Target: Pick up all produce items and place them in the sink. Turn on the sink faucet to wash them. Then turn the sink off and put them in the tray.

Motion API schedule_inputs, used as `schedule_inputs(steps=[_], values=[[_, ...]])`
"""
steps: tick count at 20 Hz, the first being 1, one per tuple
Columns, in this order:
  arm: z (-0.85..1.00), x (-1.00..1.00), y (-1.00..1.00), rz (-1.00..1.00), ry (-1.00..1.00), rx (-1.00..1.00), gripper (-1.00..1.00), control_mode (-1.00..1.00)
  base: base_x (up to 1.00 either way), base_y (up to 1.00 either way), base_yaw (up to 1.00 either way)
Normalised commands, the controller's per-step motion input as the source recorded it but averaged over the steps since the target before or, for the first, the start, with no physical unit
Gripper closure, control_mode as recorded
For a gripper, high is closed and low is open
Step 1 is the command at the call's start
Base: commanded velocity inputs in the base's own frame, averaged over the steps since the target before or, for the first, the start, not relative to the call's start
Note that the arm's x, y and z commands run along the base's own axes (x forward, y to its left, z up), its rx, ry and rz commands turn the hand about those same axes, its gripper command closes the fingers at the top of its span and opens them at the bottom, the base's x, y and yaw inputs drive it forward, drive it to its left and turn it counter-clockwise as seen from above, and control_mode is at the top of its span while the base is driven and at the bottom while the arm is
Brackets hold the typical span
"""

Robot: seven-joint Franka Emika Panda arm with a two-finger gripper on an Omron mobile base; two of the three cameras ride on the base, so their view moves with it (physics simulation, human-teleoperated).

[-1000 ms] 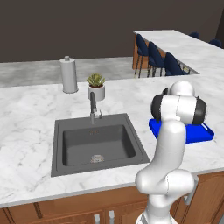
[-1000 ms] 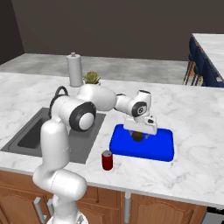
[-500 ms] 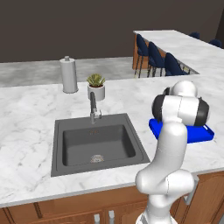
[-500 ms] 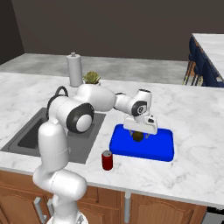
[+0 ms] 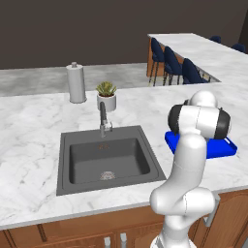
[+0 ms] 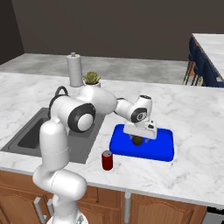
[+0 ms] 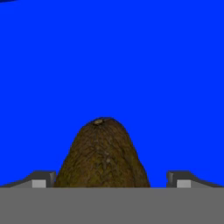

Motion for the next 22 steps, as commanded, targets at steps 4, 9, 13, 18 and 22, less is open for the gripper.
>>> schedule_inputs(steps=[4,9,13,18,22], values=[[-0.33,0.0,0.0,0.04,-0.08,0.03,-1.0,-1.0,0.0,0.0,0.0],[-0.27,0.08,0.02,0.03,-0.05,0.01,-1.0,-1.0,0.0,0.0,0.0],[0.0,0.03,0.03,0.02,-0.03,0.02,-1.0,-1.0,0.0,0.0,0.0],[0.39,0.0,0.06,0.0,0.0,0.01,-1.0,-1.0,0.0,0.0,0.0],[0.37,0.0,0.08,0.0,0.0,0.0,-1.0,-1.0,0.0,0.0,0.0]])
